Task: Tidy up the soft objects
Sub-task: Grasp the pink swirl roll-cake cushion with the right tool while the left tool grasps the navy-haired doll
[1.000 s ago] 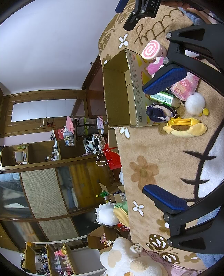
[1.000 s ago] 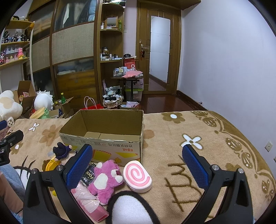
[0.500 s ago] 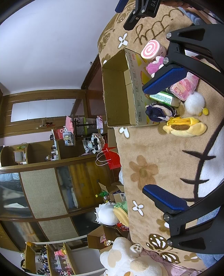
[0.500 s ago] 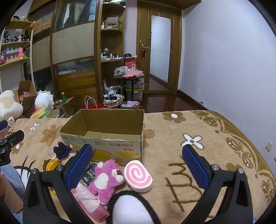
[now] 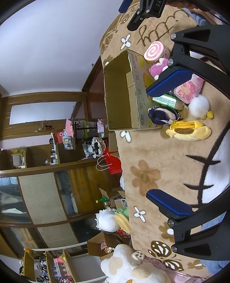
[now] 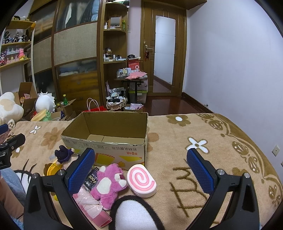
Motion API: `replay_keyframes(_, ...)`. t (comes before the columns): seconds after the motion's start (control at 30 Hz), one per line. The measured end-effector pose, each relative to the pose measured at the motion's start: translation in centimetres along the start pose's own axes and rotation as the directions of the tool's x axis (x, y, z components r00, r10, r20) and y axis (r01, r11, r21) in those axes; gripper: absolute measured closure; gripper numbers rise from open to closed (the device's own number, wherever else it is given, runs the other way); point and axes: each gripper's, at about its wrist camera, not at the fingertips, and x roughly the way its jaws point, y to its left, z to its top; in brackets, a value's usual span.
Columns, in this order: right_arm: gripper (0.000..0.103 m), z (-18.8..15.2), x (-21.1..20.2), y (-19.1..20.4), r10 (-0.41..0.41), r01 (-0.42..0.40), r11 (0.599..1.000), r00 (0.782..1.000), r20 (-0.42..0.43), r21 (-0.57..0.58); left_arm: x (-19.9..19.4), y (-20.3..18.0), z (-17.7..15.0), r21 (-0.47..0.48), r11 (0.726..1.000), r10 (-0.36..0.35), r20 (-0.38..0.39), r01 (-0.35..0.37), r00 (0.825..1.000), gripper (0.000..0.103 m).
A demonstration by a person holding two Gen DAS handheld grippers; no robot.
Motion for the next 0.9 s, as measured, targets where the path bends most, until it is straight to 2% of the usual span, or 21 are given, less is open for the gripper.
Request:
replay_keyframes(0.3, 0.0, -0.1, 0.1, 0.0, 0.007, -0.006, 1.0, 1.0, -0.014, 0.009, 0.5, -0.9, 0.2, 0.032, 0.999, -0.015, -0.04, 0.017, 0.999, 0.0)
replay_keyframes(0.47, 0.0, -0.5, 1.5, -0.5, 0.022, -0.021, 0.999, 0.998, -0.057, 0.027, 1.4, -1.8, 0.8, 0.063, 0.997, -0.031, -0.08, 0.036, 0.996, 0.0)
replay_keyframes(0.63, 0.0, -0.4, 3.0, -0.6, 0.051, -0.046, 0.998, 0.993, -0.108, 0.043, 3.4, -2.2, 1.6, 0.053, 0.997, -0.052, -0.131, 0.059, 0.99, 0.0)
replay_keyframes(0.9, 0.0, -0.7, 7.3, -0.1, 0.071, -0.062, 0.997, 0.978, -0.196, 0.054, 6.9, -2.9, 2.1, 0.063, 0.995, -0.058, -0.209, 0.072, 0.976, 0.0)
